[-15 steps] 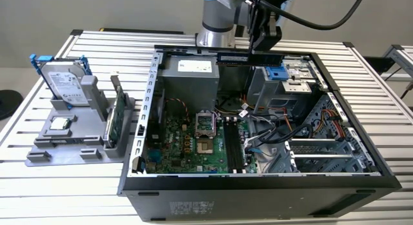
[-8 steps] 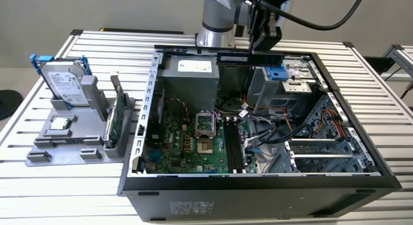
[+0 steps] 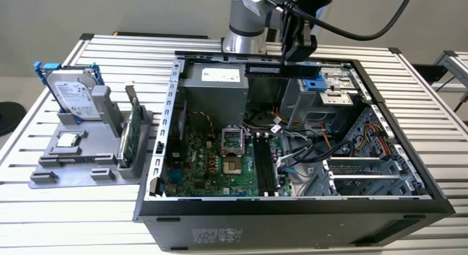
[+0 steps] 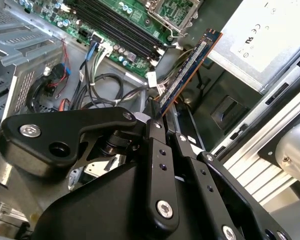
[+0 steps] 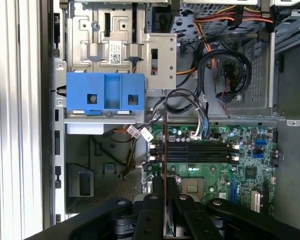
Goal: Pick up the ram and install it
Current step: 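Insert the ram into the slot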
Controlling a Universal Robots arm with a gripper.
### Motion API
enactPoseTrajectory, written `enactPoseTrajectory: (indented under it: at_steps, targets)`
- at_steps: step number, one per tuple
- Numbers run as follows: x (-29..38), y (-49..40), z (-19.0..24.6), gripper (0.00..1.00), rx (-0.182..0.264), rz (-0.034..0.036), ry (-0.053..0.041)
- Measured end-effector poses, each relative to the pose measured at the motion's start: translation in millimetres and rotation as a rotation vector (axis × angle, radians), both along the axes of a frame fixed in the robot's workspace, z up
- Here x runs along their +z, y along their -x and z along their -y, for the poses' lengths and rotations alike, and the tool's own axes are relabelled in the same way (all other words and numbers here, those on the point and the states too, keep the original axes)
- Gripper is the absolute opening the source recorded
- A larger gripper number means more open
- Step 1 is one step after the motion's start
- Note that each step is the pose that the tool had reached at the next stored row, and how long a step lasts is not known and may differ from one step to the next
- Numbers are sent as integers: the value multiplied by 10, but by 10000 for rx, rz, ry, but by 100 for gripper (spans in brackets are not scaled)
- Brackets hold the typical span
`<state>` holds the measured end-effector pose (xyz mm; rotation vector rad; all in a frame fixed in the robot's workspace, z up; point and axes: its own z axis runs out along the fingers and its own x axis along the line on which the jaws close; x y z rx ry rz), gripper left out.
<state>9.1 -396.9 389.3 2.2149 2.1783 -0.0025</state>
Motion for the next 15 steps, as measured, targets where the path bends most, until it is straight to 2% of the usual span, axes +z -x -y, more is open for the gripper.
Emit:
enactPoseTrajectory:
  at_steps: [3, 13, 15]
  targets:
    - [-28, -1, 0, 0, -320, -1, 1]
    - [-125, -4, 0, 0, -1898, -1, 1]
    - [-152, -6, 0, 0, -2331, -1, 1]
